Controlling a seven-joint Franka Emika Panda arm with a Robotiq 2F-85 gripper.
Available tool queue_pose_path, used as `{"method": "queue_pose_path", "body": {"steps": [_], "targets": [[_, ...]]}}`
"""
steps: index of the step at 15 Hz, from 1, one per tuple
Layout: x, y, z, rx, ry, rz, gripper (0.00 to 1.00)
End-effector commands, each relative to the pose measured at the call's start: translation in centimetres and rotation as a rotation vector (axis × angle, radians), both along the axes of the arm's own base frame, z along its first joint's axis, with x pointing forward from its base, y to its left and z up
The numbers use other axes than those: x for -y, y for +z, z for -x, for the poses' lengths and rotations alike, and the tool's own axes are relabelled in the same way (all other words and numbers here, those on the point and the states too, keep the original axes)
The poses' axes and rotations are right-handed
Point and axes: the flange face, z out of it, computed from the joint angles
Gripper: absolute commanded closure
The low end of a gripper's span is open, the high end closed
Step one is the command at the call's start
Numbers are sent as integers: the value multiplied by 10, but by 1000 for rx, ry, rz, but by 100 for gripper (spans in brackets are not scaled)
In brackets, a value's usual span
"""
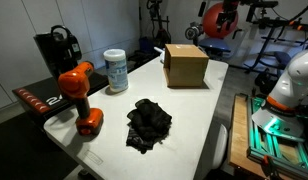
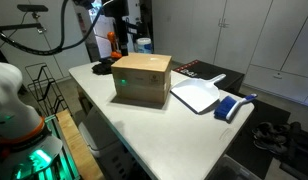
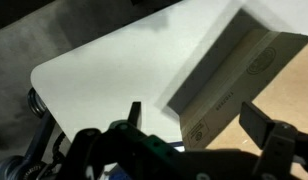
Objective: Turn the box upright
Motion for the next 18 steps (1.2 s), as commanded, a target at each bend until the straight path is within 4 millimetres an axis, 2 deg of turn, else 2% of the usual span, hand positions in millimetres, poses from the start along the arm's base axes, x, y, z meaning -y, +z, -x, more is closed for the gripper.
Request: {"method": "queue_pose_path", "body": {"steps": [1, 4, 8, 10, 13, 18], "targets": [[-27, 11, -28, 73, 0, -56, 0], [-70, 21, -74, 106, 20, -91, 0], [-119, 11, -143, 92, -23, -47, 0], [-132, -5, -176, 92, -68, 18, 0], [-143, -30, -214, 48, -130, 108, 0], [-161, -60, -250, -40, -169, 195, 0]]}}
